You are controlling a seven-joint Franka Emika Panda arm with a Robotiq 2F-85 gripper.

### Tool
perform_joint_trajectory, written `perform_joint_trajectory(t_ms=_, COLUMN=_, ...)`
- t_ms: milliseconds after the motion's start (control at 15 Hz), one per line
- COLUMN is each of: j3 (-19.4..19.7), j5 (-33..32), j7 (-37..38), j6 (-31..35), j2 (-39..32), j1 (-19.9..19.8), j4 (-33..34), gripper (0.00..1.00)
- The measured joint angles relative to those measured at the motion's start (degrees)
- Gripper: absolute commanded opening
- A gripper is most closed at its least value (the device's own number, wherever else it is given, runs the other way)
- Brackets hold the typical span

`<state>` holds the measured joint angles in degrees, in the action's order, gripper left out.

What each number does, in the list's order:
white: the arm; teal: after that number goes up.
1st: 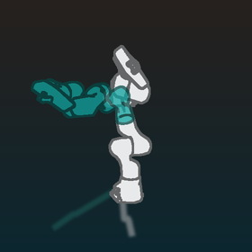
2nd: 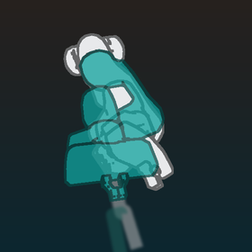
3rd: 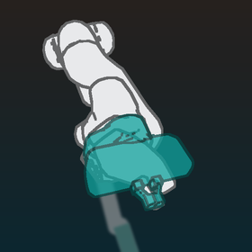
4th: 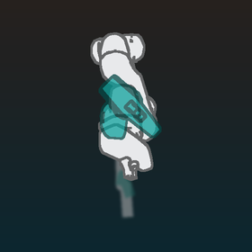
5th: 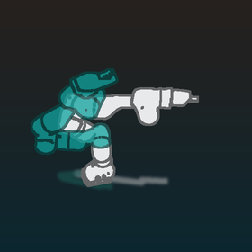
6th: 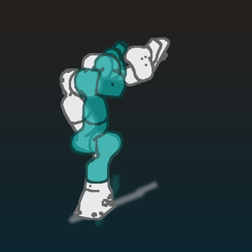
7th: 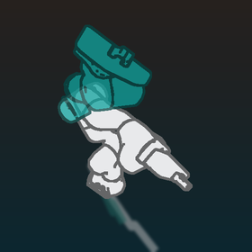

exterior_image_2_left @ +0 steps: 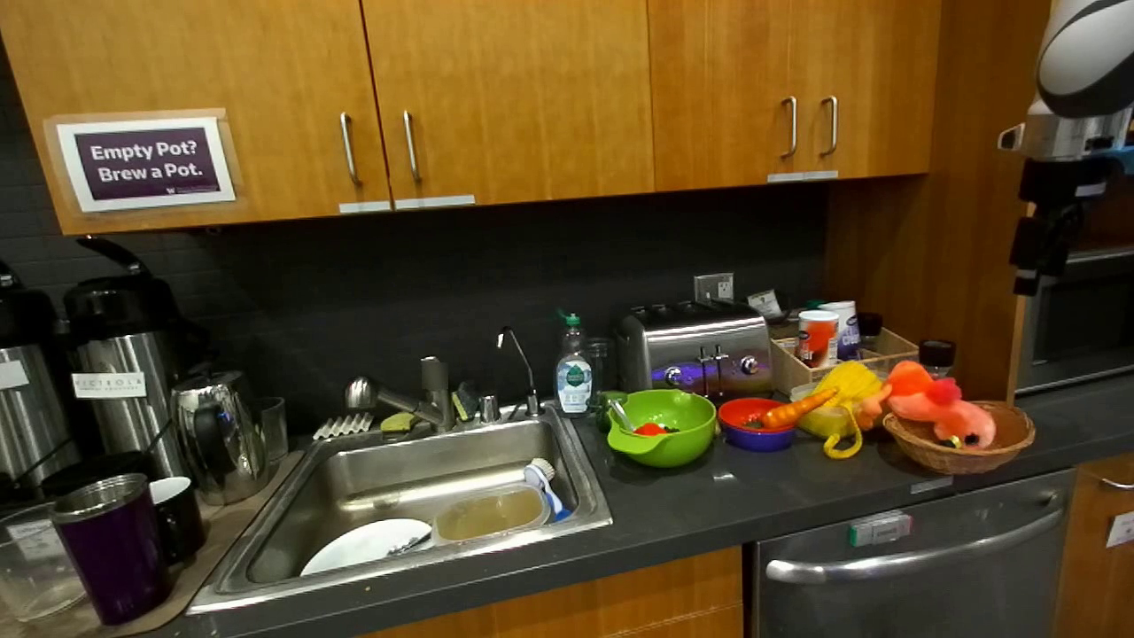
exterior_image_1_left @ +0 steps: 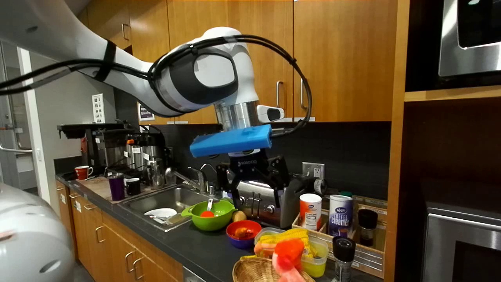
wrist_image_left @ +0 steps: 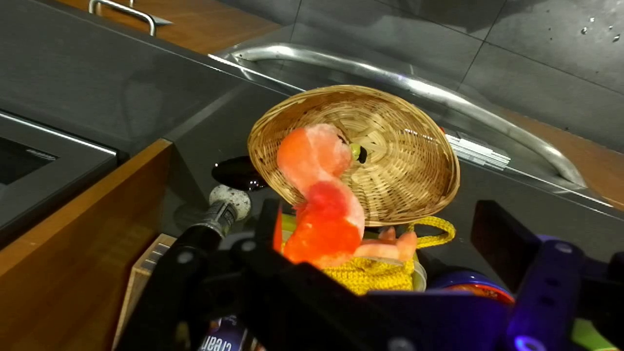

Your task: Pick up the toy carrot from the red bowl and place it on the kitchen counter

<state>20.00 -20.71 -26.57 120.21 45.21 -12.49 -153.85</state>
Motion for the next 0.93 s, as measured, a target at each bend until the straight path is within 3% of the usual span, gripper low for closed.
perform_joint_trajectory(t_ms=400, j3=0.0, j5=0.0, j7=0.0, j6=-0.2, j2=0.0, j1=0.0, j4=0.0, gripper=1.0)
perform_joint_trajectory(t_ms=667, j3=-0.8, j5=-0.1, j7=-0.1, j6=-3.7, j2=0.7, j1=0.0, j4=-0.1, gripper=1.0)
perform_joint_trajectory(t_ms=933, j3=-0.8, j5=-1.8, j7=-1.3, j6=-0.2, j2=1.4, j1=0.2, j4=-1.3, gripper=1.0)
